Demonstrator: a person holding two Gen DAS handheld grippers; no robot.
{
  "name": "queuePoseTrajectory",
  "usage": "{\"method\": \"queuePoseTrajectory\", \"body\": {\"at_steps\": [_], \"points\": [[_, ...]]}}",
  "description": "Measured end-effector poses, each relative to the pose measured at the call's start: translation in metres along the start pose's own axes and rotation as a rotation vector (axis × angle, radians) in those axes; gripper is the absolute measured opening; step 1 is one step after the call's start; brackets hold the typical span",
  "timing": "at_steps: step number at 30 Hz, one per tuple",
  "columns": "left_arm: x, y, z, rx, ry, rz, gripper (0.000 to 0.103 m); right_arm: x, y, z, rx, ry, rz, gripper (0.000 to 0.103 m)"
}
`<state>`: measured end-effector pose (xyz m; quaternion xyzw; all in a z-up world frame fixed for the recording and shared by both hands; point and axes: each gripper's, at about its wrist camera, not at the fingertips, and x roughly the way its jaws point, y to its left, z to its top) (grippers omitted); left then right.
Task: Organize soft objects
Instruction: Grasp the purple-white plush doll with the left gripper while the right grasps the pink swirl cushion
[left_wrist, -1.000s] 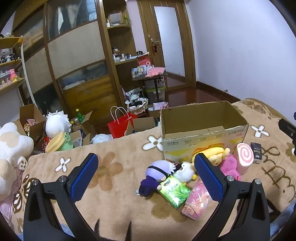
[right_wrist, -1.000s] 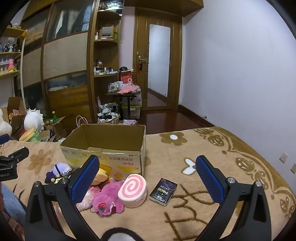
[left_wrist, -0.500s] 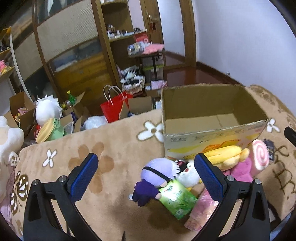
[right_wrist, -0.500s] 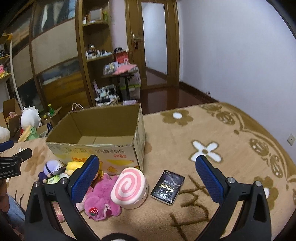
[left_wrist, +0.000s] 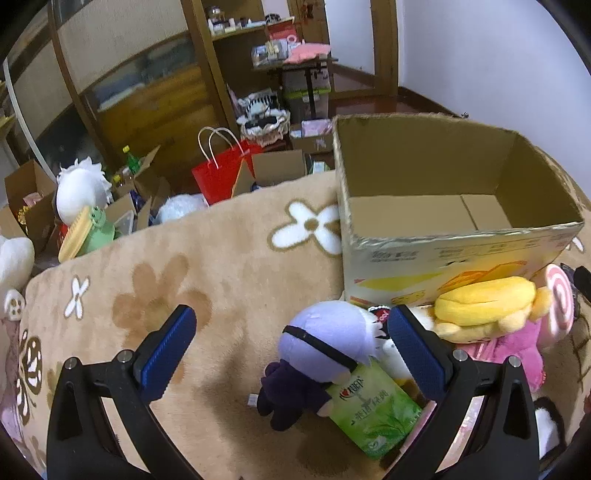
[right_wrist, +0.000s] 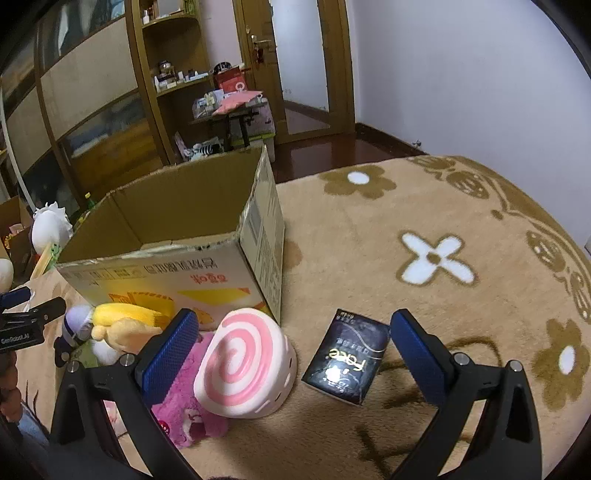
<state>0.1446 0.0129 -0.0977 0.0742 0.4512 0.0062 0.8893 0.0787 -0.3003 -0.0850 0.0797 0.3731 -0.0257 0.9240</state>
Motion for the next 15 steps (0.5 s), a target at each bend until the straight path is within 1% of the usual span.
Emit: {"method": "queuePoseTrajectory", "body": {"at_steps": [8,15], "points": [[0.026,0.001,-0.006,-0.014,0.079,-0.006,0.102,0.019,0.001,-0.006,0.009,0.048,0.036,0.103],[0.035,-0.003,-0.010,-0.009,0.119,-0.022,0.102,0.028,0.008,-0.009,-0.004,0.069,0.058,0.103]]}}
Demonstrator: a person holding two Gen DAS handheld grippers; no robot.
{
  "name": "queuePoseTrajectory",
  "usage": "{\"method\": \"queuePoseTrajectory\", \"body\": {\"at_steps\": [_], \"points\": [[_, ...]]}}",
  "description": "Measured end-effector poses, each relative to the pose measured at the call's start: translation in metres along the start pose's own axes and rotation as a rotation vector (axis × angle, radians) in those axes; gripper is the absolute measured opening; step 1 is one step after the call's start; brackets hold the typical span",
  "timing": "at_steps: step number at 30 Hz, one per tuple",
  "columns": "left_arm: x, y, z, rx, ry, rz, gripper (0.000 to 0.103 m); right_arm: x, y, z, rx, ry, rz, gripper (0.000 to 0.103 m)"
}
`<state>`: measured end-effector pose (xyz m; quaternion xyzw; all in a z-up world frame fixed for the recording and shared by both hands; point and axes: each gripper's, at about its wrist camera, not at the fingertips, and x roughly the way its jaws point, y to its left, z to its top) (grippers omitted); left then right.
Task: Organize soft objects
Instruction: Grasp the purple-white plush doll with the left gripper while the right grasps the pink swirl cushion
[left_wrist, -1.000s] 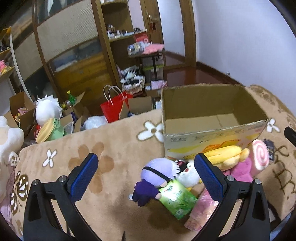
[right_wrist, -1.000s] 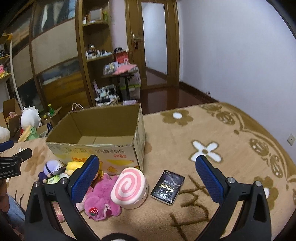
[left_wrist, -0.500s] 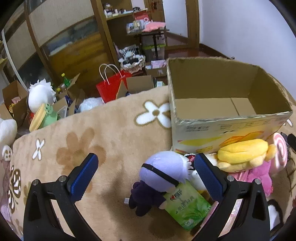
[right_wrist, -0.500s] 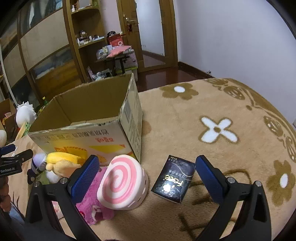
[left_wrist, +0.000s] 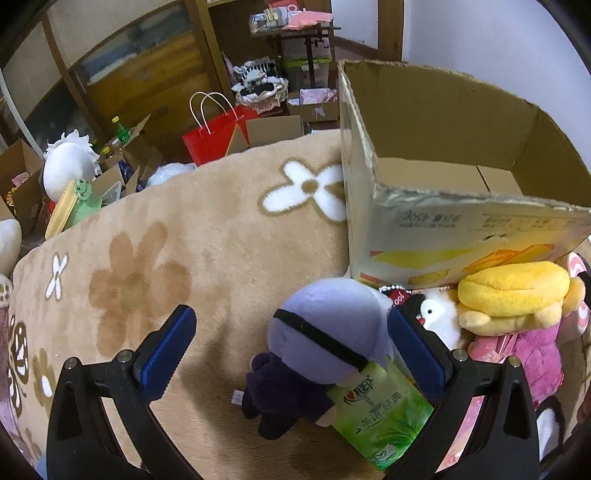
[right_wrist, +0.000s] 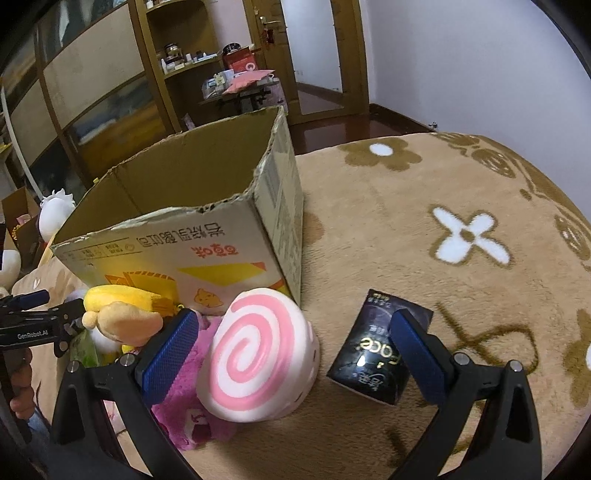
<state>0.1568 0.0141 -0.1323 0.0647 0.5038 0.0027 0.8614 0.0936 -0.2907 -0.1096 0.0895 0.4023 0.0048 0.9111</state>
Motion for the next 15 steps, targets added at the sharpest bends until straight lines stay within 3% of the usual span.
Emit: {"method": "queuePoseTrajectory", "body": {"at_steps": [5,9,11,15], "points": [[0.010,0.000,-0.004,0.003,0.043,-0.021,0.102,0.001,0.003,0.000,-0.012,0.000,0.012,0.100],[0.008,-0.004,-0.005,0.016,0.038,-0.041,0.088,0.004,0.006,-0.002,-0.017,0.016,0.044,0.079],[0.009,-0.006,-0.006,0.023,0.041,-0.052,0.082,0.006,0.007,-0.002,-0.024,0.030,0.061,0.061],[0.011,-0.005,-0.007,0.006,0.051,-0.073,0.073,0.008,0.011,-0.004,-0.040,0.045,0.072,0.053]]}}
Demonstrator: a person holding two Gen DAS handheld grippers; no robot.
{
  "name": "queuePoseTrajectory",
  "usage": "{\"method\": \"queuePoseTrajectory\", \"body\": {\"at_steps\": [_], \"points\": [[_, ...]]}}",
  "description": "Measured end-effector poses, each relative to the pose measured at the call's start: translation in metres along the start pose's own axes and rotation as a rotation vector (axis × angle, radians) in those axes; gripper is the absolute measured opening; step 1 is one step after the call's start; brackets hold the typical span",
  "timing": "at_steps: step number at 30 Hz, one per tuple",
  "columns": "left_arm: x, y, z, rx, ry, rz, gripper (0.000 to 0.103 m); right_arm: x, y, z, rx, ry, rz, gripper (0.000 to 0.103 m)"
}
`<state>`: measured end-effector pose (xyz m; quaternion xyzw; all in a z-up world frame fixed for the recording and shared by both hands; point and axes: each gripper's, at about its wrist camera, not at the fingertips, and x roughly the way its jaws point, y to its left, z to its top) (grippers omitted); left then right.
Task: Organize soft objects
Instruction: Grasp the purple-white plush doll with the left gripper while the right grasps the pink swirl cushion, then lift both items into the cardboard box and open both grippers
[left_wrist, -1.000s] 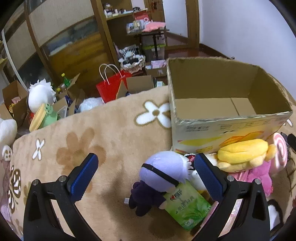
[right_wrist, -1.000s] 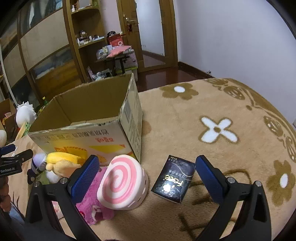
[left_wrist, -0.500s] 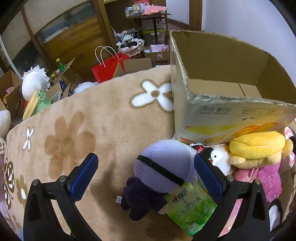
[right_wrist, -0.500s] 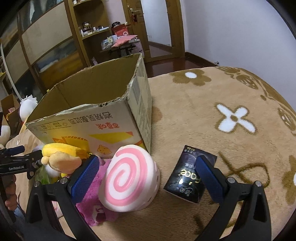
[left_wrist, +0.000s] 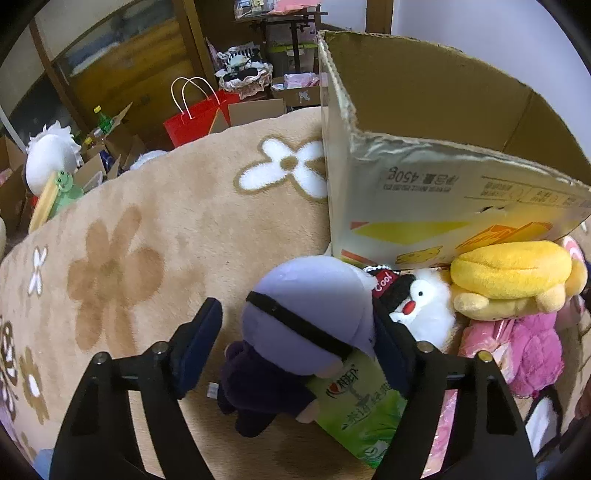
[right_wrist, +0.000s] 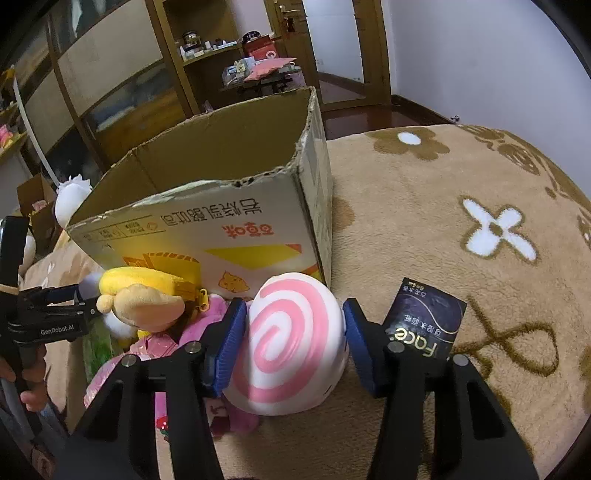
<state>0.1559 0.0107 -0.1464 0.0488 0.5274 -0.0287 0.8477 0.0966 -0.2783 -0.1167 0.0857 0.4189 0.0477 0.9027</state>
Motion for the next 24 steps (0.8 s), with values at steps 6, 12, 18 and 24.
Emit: {"method": "queuePoseTrajectory", "body": {"at_steps": [6,12,18,24], "points": [[-0.004,-0.001,-0.001,-0.011,-0.014,-0.022,0.061,0.001,-0.002,0.001,0.003,0.004,0.003,0.044],[-0.015,0.001,-0.001,-0.030,-0.056,-0.023,0.059,-0.003,-0.003,0.001,-0.001,-0.004,0.000,0.041],[-0.030,0.001,-0.004,-0.044,-0.100,-0.031,0.059,-0.015,-0.005,0.002,0.012,-0.028,0.004,0.037],[-0.055,0.000,-0.009,-0.053,-0.181,-0.026,0.059,-0.041,-0.003,0.005,0.024,-0.104,0.005,0.036]]}}
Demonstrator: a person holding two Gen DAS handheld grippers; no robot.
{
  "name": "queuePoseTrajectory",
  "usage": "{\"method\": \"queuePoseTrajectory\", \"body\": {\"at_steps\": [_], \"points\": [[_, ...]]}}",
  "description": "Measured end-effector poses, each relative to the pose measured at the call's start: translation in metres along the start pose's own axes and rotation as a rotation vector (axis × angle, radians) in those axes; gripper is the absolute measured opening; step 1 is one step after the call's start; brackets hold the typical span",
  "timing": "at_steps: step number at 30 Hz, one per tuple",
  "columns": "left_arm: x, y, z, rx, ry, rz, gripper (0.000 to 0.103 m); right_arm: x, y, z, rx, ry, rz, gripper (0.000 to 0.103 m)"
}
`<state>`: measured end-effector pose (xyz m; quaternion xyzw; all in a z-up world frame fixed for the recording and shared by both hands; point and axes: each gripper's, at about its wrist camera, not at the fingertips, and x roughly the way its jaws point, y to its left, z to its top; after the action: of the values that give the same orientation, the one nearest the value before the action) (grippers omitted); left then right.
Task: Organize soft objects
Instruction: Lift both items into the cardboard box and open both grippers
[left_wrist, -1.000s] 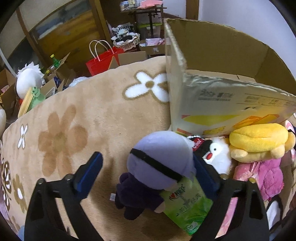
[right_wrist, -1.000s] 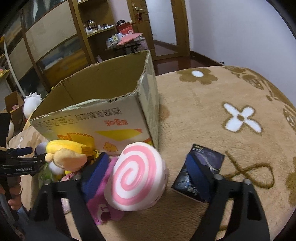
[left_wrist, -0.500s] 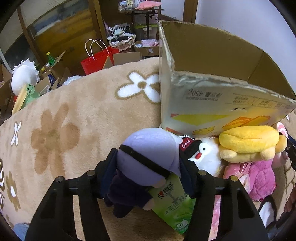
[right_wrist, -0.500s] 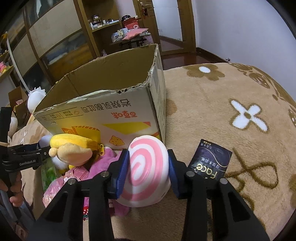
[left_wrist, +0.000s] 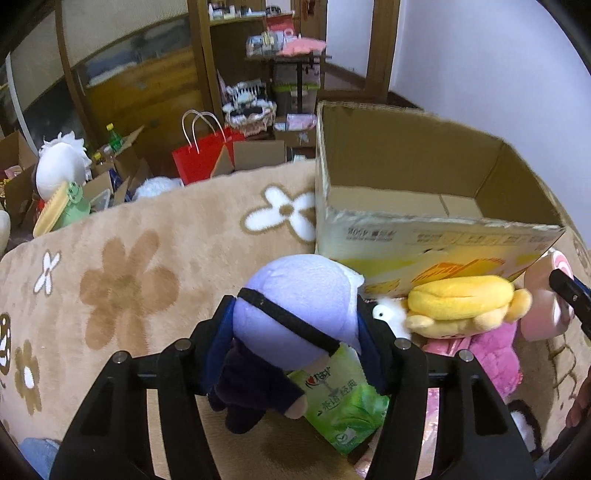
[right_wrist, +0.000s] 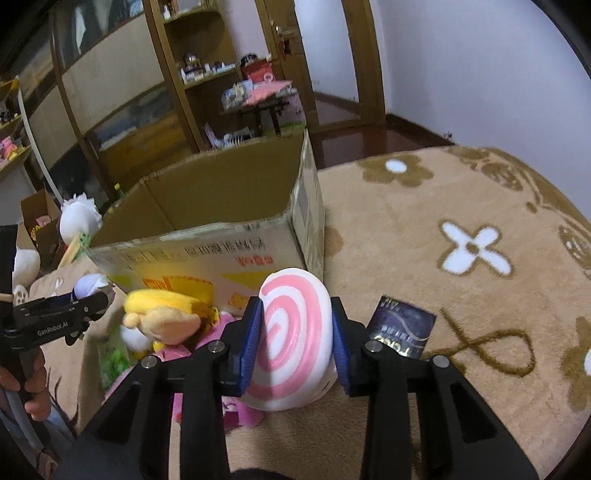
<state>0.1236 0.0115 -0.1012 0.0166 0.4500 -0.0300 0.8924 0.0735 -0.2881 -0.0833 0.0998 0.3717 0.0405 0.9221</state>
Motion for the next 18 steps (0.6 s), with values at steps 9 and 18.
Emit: {"method": "queuePoseTrajectory", "body": {"at_steps": [9,18], "points": [[-0.054,0.004,0.001,-0.016,-0.129,0.028,0.059,-0.053,0.011,0.017,-0.009,-0.142,0.016,0.034],[-0.093,0.002,0.037,0.001,-0.264,0.020,0.059,-0.076,0.027,0.048,-0.047,-0.258,0.043,0.034]]}}
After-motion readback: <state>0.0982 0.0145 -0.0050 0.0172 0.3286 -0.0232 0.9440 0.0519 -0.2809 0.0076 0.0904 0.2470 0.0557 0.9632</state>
